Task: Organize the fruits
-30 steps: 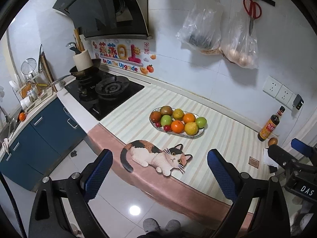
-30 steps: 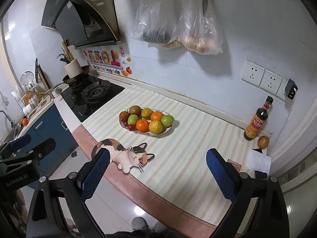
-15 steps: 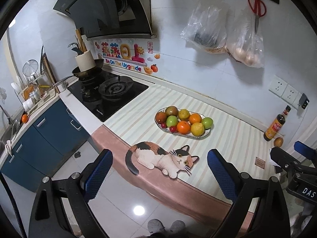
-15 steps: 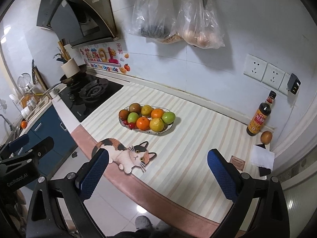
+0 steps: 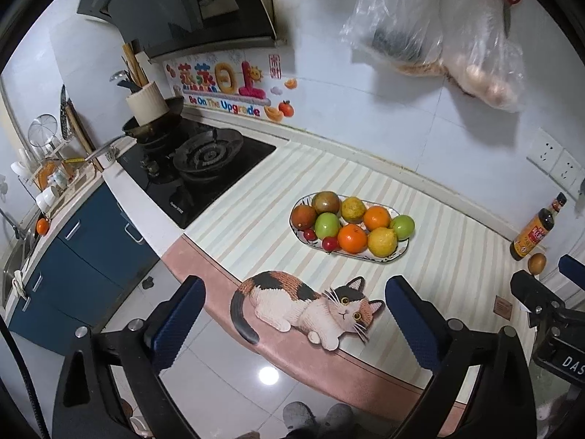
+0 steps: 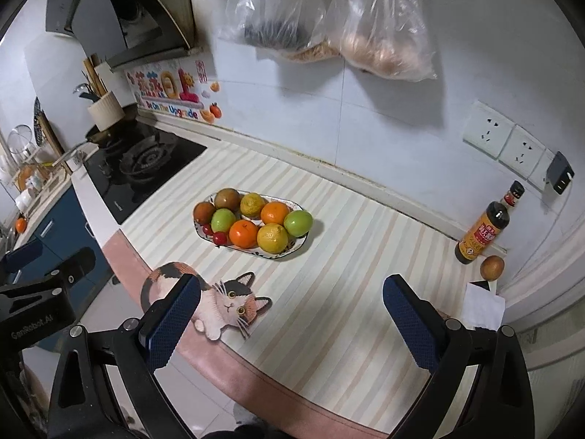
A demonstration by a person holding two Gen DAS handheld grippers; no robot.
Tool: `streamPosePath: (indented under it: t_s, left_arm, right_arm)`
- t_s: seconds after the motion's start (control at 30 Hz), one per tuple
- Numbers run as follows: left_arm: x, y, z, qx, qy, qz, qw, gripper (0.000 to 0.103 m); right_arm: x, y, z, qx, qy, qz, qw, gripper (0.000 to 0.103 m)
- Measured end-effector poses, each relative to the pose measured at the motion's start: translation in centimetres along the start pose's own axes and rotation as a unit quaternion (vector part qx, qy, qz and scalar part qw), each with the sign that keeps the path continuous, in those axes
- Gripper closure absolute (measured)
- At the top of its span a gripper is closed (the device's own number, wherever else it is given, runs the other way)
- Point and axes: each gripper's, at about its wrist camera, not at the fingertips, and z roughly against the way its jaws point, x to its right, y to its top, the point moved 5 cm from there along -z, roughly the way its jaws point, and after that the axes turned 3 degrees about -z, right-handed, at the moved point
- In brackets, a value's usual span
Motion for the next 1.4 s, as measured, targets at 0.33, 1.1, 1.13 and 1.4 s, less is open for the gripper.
streamPosePath:
  t_s: [0.33,1.1,1.13,1.4]
  left_arm:
    - [0.0,0.5,-3.4,-0.028,0.003,-0.001,0.9996,0.002]
    - [0.2,0.9,-3.8,-0.030,-0.010,0.002,0.9995,0.002]
    - [0.2,0.9,-3.7,-0.031,-0.011,0.002,0.9995,0.002]
    - [0.4,0.8,-3.5,-0.029,-0.011,0.001,0.9995,0.002]
  right_arm:
    - [0.0,0.5,-4.8,-0.034,-0.005,-0.012,0.999,0.001]
    - [-0.4,0.4,-5.0,-0.040,-0.008,-0.009,0.999,0.001]
    - [-0.4,0.4,-5.0,-0.040,-0.008,-0.009,0.999,0.001]
    - [-0.4,0.3,-4.7,-0.040,-0.008,-0.011,0.999,0.001]
